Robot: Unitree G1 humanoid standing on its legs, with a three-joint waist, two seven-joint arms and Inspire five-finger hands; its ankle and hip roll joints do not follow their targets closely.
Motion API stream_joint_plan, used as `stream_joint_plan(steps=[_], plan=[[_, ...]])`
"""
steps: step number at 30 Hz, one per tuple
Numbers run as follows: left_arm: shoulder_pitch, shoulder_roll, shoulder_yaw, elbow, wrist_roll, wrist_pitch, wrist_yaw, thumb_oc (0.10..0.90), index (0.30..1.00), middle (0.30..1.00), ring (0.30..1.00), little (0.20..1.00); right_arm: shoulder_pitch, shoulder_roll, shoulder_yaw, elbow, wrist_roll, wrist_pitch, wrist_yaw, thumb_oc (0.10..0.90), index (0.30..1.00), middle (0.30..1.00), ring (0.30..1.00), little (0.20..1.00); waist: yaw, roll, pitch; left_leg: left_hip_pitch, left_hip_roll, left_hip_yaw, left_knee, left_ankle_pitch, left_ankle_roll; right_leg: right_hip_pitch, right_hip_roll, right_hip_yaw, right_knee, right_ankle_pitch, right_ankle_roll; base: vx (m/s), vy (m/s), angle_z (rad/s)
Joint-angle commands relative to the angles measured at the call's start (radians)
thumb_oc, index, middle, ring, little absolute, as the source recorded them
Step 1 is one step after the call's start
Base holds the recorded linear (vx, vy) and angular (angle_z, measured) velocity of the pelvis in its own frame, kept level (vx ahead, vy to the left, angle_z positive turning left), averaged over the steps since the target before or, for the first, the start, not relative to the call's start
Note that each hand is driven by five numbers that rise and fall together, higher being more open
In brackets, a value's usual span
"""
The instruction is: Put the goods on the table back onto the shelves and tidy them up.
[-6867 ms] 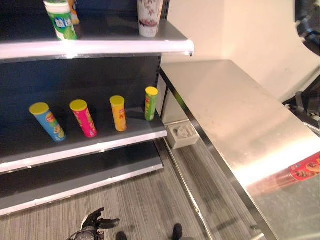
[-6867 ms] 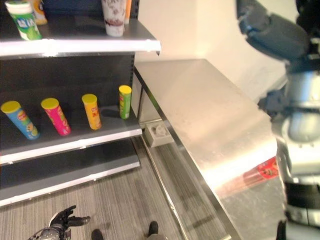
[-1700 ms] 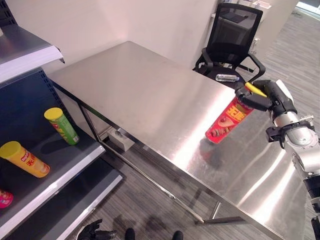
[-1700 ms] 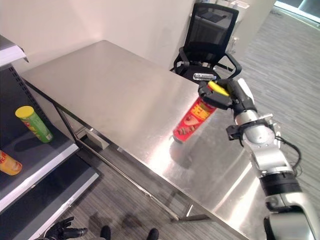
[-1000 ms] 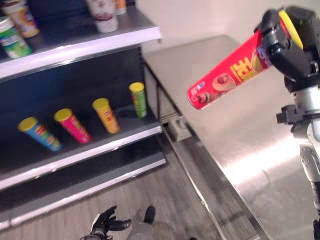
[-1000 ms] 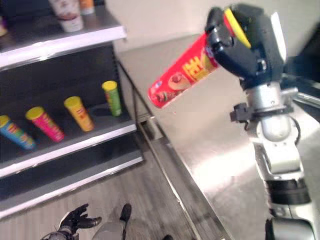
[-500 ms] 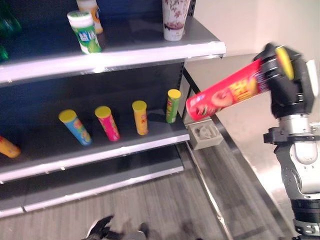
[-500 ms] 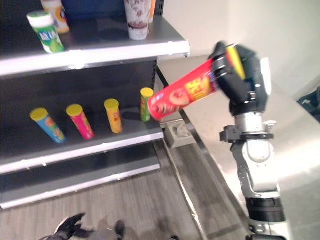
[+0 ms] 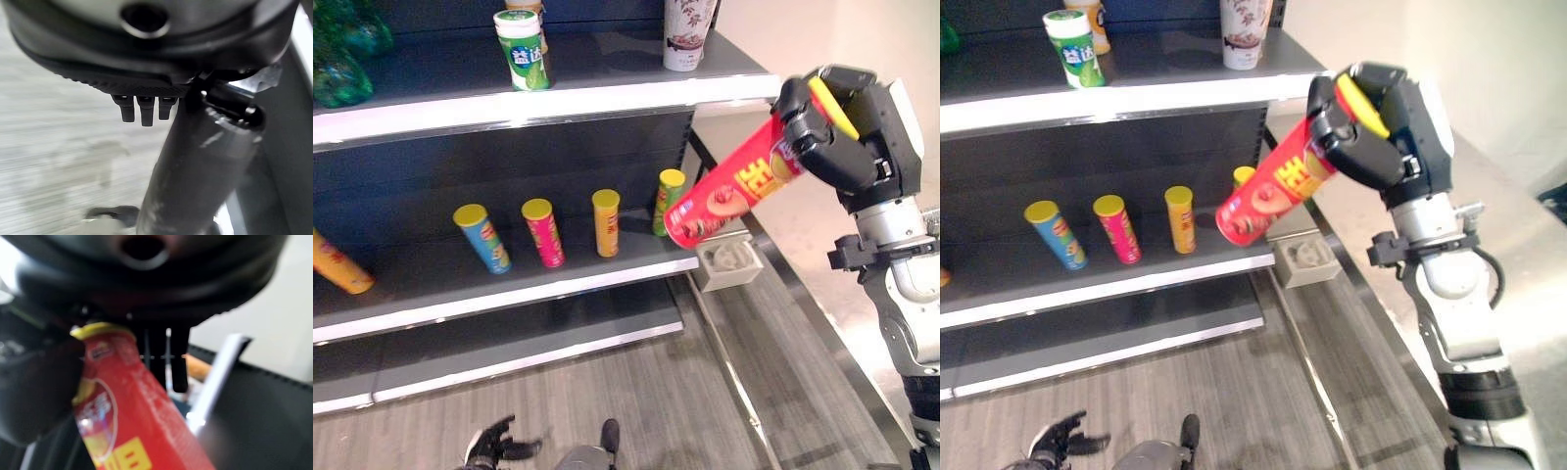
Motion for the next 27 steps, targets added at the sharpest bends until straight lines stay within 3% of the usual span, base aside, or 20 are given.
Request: stream_joint_plan(steps=[1, 2, 3, 6, 7, 8, 11, 13, 15, 17, 18, 19, 20, 24, 25, 27], plan=[[0.005, 0.028, -0.062, 0.001, 0.011, -0.016, -0.027, 0.8, 0.9, 0.9, 0.9, 0.9, -0.216, -0.072, -0.007, -0.041, 0.005, -0.066, 0.006, 0.4, 0.3, 0.3, 0.3, 0.3, 0.053, 0.012, -0.033, -0.026, 0.118, 0.077, -0.048, -0.059, -0.027, 0.005, -0.022, -0.044, -0.088, -0.031, 0.057, -0.11, 0.035, 0.62], [0.012, 0.024, -0.055, 0.012, 0.035, -0.014, -0.038, 0.8, 0.9, 0.9, 0.9, 0.9, -0.186, -0.062, 0.008, -0.065, -0.038, -0.057, 0.023, 0.4, 0.3, 0.3, 0.3, 0.3, 0.034, 0.014, -0.023, -0.003, 0.169, 0.158, -0.027, -0.086, -0.029, 0.001, -0.049, -0.071, -0.088, -0.023, 0.056, -0.11, 0.036, 0.79], [0.014, 0.023, -0.055, 0.011, 0.036, -0.014, -0.038, 0.8, 0.9, 0.9, 0.9, 0.9, -0.184, -0.061, 0.009, -0.067, -0.04, -0.055, 0.022, 0.4, 0.3, 0.3, 0.3, 0.3, 0.033, 0.015, -0.023, -0.002, 0.169, 0.158, -0.026, -0.087, -0.029, 0.002, -0.048, -0.072, -0.088, -0.023, 0.057, -0.13, 0.075, 0.71], [0.023, 0.021, -0.053, 0.009, 0.041, -0.014, -0.038, 0.8, 0.9, 0.9, 0.9, 0.9, -0.155, -0.043, 0.019, -0.087, -0.066, -0.04, 0.044, 0.4, 0.3, 0.3, 0.3, 0.3, 0.026, 0.015, -0.023, 0.032, 0.188, 0.136, -0.013, -0.114, -0.025, 0.002, -0.076, -0.096, -0.088, 0.001, 0.064, -0.07, 0.132, 0.52], [0.022, 0.017, -0.048, 0.005, 0.036, -0.015, -0.032, 0.8, 0.9, 0.9, 0.9, 0.9, -0.149, -0.031, 0.051, -0.107, -0.104, -0.028, 0.063, 0.4, 0.3, 0.3, 0.3, 0.3, 0.011, 0.01, -0.027, 0.082, 0.282, 0.108, 0.0, -0.132, -0.038, -0.009, -0.133, -0.122, -0.086, 0.034, 0.081, -0.06, 0.186, 0.36], [0.023, 0.017, -0.046, 0.006, 0.036, -0.016, -0.032, 0.8, 0.9, 0.9, 0.9, 0.9, -0.15, -0.029, 0.053, -0.108, -0.105, -0.027, 0.063, 0.4, 0.3, 0.3, 0.3, 0.3, 0.007, 0.011, -0.026, 0.084, 0.283, 0.106, 0.0, -0.133, -0.039, -0.006, -0.132, -0.124, -0.087, 0.035, 0.081, -0.09, 0.261, 0.34], [0.029, 0.008, -0.047, -0.022, 0.027, -0.018, -0.026, 0.8, 0.9, 0.9, 0.9, 0.9, -0.139, 0.0, 0.079, -0.132, -0.149, -0.018, 0.066, 0.4, 0.3, 0.3, 0.3, 0.3, -0.022, 0.026, -0.039, 0.144, 0.388, 0.091, -0.015, -0.106, -0.068, -0.014, -0.179, -0.142, -0.08, 0.056, 0.105, -0.06, 0.221, 0.51], [0.024, 0.004, -0.051, -0.012, 0.031, -0.018, -0.019, 0.8, 0.9, 0.9, 0.9, 0.9, -0.133, 0.05, 0.099, -0.135, -0.147, -0.016, 0.068, 0.4, 0.3, 0.3, 0.3, 0.3, -0.033, 0.044, -0.05, 0.175, 0.415, 0.065, -0.018, -0.095, -0.088, -0.013, -0.205, -0.146, -0.076, 0.075, 0.121, -0.05, 0.31, 0.17], [0.018, 0.004, -0.06, -0.012, 0.03, -0.019, -0.016, 0.8, 0.9, 0.9, 0.9, 0.9, -0.115, 0.088, 0.114, -0.124, -0.162, -0.013, 0.062, 0.4, 0.3, 0.3, 0.3, 0.3, -0.053, 0.06, -0.06, 0.209, 0.396, 0.044, -0.065, -0.129, -0.102, -0.012, -0.231, -0.151, -0.063, 0.097, 0.143, -0.05, 0.391, 0.18], [0.002, 0.009, -0.074, -0.018, 0.036, -0.018, -0.015, 0.8, 0.9, 0.9, 0.9, 0.9, -0.086, 0.102, 0.109, -0.125, -0.188, -0.005, 0.065, 0.4, 0.3, 0.3, 0.3, 0.3, -0.064, 0.062, -0.066, 0.217, 0.35, 0.055, -0.099, -0.18, -0.087, -0.012, -0.292, -0.163, -0.04, 0.135, 0.171, -0.05, 0.346, 0.38], [0.002, 0.009, -0.074, -0.018, 0.036, -0.019, -0.015, 0.8, 0.9, 0.9, 0.9, 0.9, -0.085, 0.102, 0.109, -0.125, -0.188, -0.005, 0.065, 0.4, 0.3, 0.3, 0.3, 0.3, -0.065, 0.061, -0.067, 0.217, 0.349, 0.054, -0.098, -0.18, -0.086, -0.012, -0.293, -0.164, -0.039, 0.135, 0.172, -0.02, 0.298, 0.58], [-0.002, 0.013, -0.075, -0.017, 0.04, -0.018, -0.018, 0.8, 0.9, 0.9, 0.9, 0.9, -0.073, 0.107, 0.113, -0.134, -0.212, 0.0, 0.071, 0.4, 0.3, 0.3, 0.3, 0.3, -0.066, 0.059, -0.068, 0.221, 0.32, 0.049, -0.113, -0.2, -0.07, -0.015, -0.324, -0.169, -0.027, 0.15, 0.183, 0.0, 0.602, 0.76], [-0.013, 0.033, -0.082, -0.017, 0.073, -0.02, -0.021, 0.8, 0.9, 0.9, 0.9, 0.9, -0.039, 0.123, 0.114, -0.132, -0.293, 0.009, 0.065, 0.4, 0.3, 0.3, 0.3, 0.3, -0.072, 0.047, -0.069, 0.252, 0.221, 0.048, -0.151, -0.248, -0.008, -0.027, -0.427, -0.183, 0.033, 0.197, 0.206, 0.0, 0.616, 0.74], [-0.013, 0.035, -0.081, -0.016, 0.073, -0.021, -0.022, 0.8, 0.9, 0.9, 0.9, 0.9, -0.038, 0.126, 0.114, -0.134, -0.296, 0.01, 0.065, 0.4, 0.3, 0.3, 0.3, 0.3, -0.072, 0.037, -0.067, 0.255, 0.208, 0.049, -0.152, -0.247, -0.002, -0.029, -0.442, -0.18, 0.042, 0.196, 0.212, 0.0, 0.198, 0.43], [0.002, 0.038, -0.077, -0.024, 0.09, -0.023, -0.019, 0.8, 0.9, 0.9, 0.9, 0.9, -0.052, 0.135, 0.141, -0.138, -0.331, 0.015, 0.069, 0.4, 0.3, 0.3, 0.3, 0.3, -0.074, 0.038, -0.063, 0.279, 0.153, 0.069, -0.159, -0.276, 0.034, -0.037, -0.503, -0.184, 0.072, 0.24, 0.218, 0.01, 0.421, -0.17], [0.016, 0.045, -0.069, -0.034, 0.102, -0.023, -0.015, 0.8, 0.9, 0.9, 0.9, 0.9, -0.076, 0.136, 0.174, -0.122, -0.372, 0.018, 0.061, 0.4, 0.3, 0.3, 0.3, 0.3, -0.079, 0.041, -0.049, 0.297, 0.129, 0.1, -0.161, -0.285, 0.056, -0.075, -0.515, -0.165, 0.169, 0.219, 0.197, -0.01, 0.478, -0.07]])
